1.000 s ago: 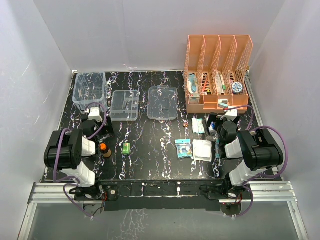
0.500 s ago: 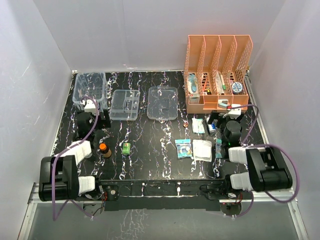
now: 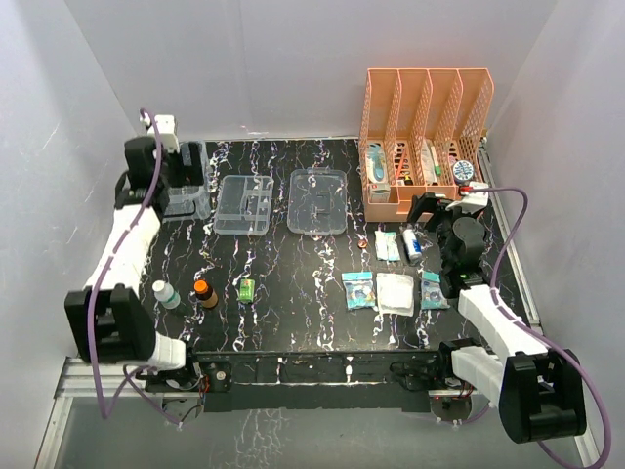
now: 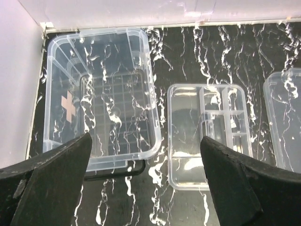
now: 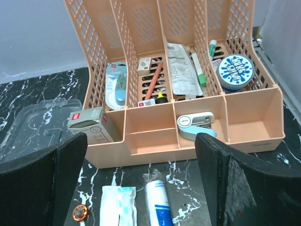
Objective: Organize the medicine kit
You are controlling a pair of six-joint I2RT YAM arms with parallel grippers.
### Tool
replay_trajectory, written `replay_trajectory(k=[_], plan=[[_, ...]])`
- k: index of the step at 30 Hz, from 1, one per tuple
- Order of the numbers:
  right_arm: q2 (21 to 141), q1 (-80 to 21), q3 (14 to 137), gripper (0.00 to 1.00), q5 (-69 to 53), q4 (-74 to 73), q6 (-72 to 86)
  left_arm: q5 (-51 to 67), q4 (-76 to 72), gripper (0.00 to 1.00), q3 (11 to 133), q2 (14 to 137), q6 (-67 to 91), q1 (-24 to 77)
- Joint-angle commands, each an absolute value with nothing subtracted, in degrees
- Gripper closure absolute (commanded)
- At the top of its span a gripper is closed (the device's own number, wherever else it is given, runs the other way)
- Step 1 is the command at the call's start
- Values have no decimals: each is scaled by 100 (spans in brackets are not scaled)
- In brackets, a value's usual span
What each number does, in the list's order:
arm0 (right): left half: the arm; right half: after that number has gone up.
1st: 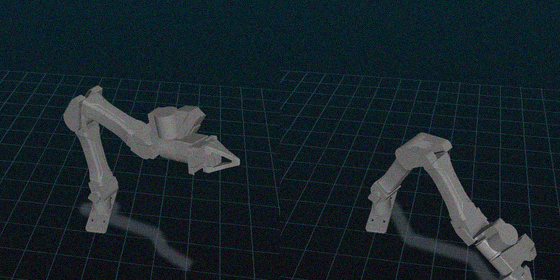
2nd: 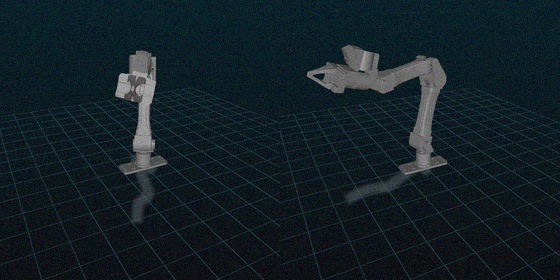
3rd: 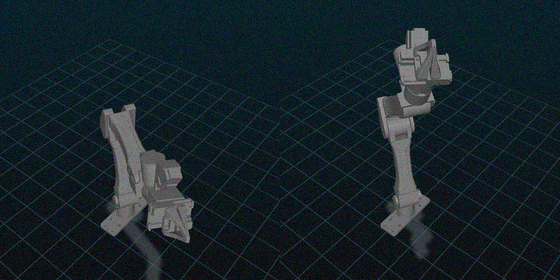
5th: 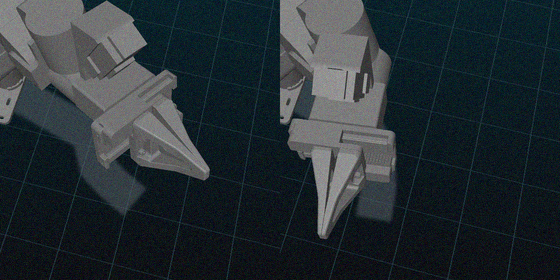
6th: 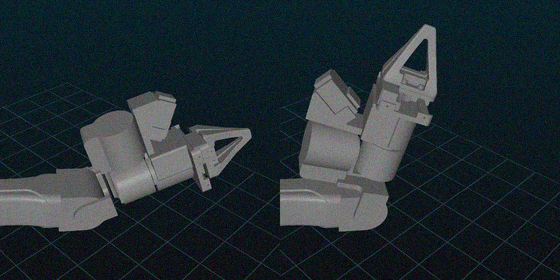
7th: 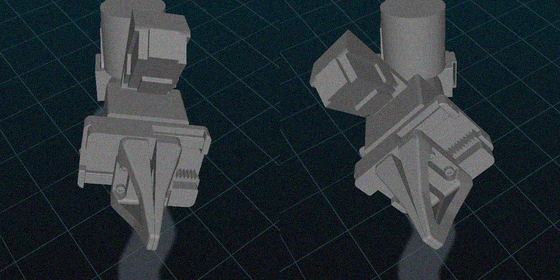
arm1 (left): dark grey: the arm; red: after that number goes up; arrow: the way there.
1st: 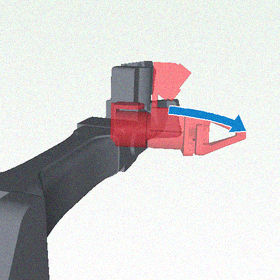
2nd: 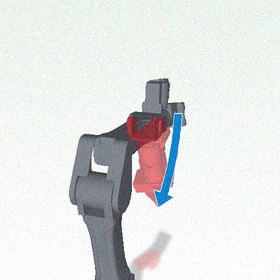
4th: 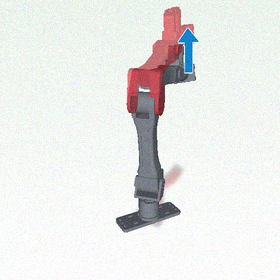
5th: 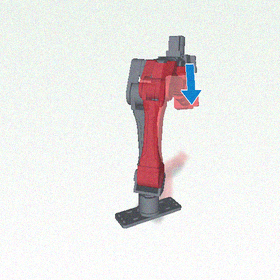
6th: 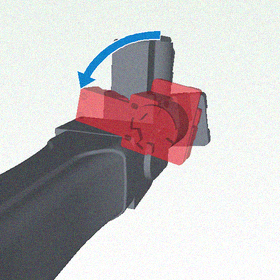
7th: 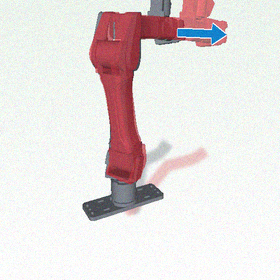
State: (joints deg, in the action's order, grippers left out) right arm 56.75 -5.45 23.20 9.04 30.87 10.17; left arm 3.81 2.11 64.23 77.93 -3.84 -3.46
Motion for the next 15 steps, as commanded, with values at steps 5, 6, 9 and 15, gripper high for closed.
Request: replay_trajectory(k=[5, 6, 9, 15], plan=[[5698, -809, 3260, 10, 815, 1506, 1533, 755, 2891, 8, 9580, 10009, -366, -942], [5692, -869, 3296, 11, 827, 1418, 1559, 876, 3083, 9, 9905, 10218, -339, -1084], [5677, -1095, 3284, 12, 954, 1302, 1620, 948, 3548, 14, 10801, 10801, -387, -1381], [5928, -1494, 3342, 10, 1018, 1128, 1687, 752, 4390, 21, 12328, 11992, -835, -1560]])
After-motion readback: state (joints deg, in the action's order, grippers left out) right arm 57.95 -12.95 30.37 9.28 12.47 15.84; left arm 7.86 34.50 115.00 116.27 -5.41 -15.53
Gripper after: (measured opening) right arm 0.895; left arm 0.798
